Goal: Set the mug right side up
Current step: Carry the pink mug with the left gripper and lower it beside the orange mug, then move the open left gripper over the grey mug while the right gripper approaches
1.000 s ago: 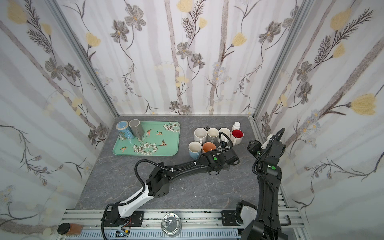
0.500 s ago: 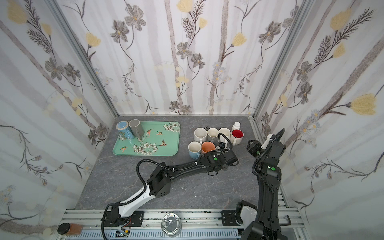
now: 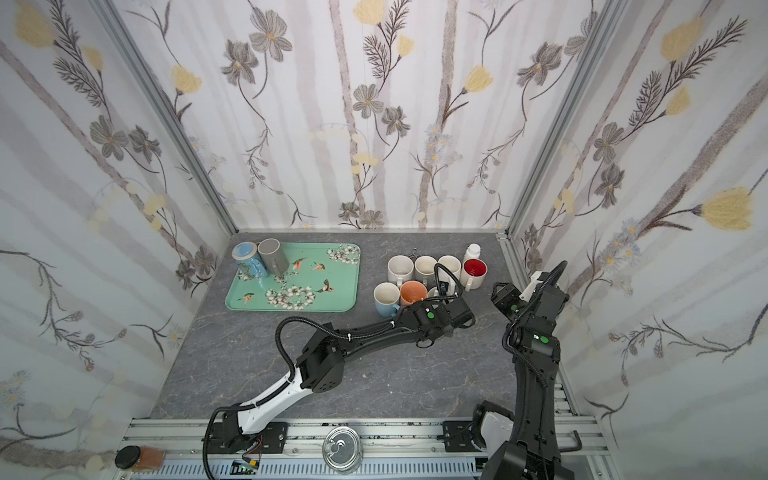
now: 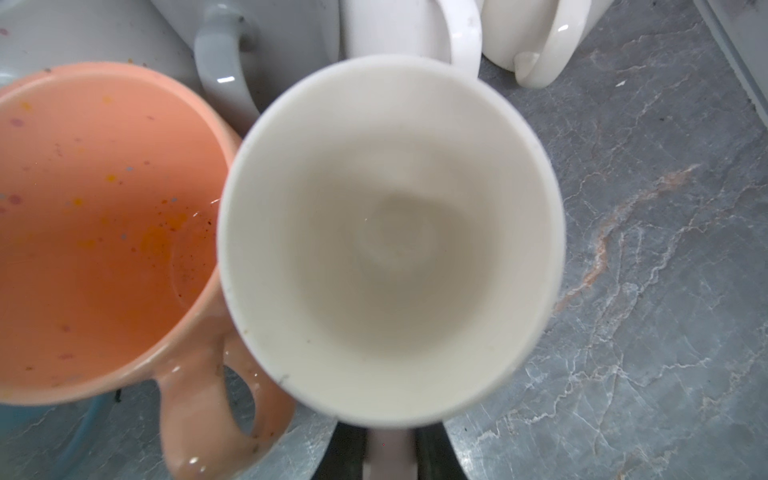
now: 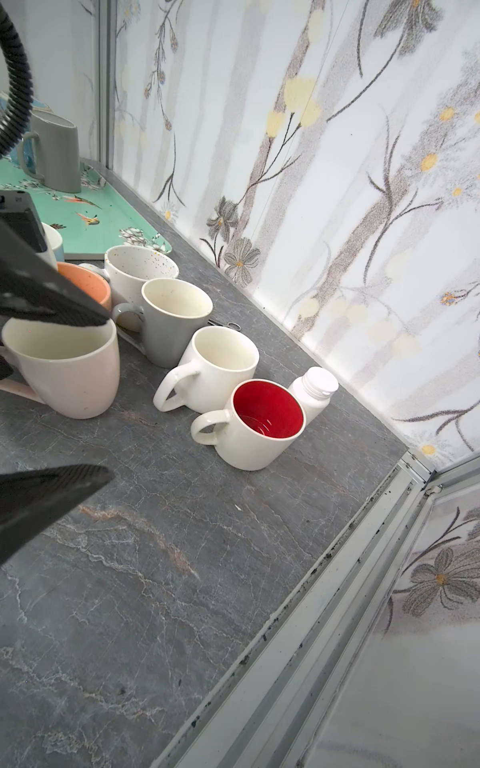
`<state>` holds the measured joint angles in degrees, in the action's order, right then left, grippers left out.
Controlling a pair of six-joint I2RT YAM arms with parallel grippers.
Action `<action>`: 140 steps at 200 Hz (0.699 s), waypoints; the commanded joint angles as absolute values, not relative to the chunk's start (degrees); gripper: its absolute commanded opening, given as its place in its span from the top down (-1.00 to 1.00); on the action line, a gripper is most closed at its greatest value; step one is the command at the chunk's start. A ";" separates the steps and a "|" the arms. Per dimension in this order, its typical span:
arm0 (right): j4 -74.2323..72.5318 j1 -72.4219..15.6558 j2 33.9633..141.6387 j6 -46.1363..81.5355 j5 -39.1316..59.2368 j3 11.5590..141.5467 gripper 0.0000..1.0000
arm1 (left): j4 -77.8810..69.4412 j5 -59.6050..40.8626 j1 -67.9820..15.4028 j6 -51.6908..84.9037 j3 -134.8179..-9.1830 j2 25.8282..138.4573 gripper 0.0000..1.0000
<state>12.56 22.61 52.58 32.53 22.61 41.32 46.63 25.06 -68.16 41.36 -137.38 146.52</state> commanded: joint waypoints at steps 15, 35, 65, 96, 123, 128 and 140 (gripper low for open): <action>10.20 22.63 52.69 33.03 23.36 41.20 -0.08 | 46.09 28.39 -67.92 40.96 -138.25 146.69 0.49; 10.05 22.59 52.91 33.07 23.61 41.22 -0.08 | 46.05 28.49 -67.94 40.87 -138.25 146.43 0.42; 10.00 22.59 53.08 33.18 23.75 41.21 -0.07 | 45.79 28.39 -67.91 40.69 -138.48 145.90 0.41; 10.03 22.59 53.09 33.07 23.86 41.17 -0.07 | 45.70 27.86 -68.02 40.46 -138.66 144.30 0.38; 10.04 22.42 52.91 33.16 24.24 41.04 -0.05 | 45.94 27.41 -68.03 39.56 -138.69 141.44 0.30; 10.04 22.41 52.83 33.18 24.21 40.94 -0.04 | 46.14 27.55 -68.02 39.36 -138.69 140.83 0.28; 9.95 21.92 52.57 33.28 24.00 40.95 -0.04 | 46.62 28.06 -68.06 38.66 -138.69 139.21 0.24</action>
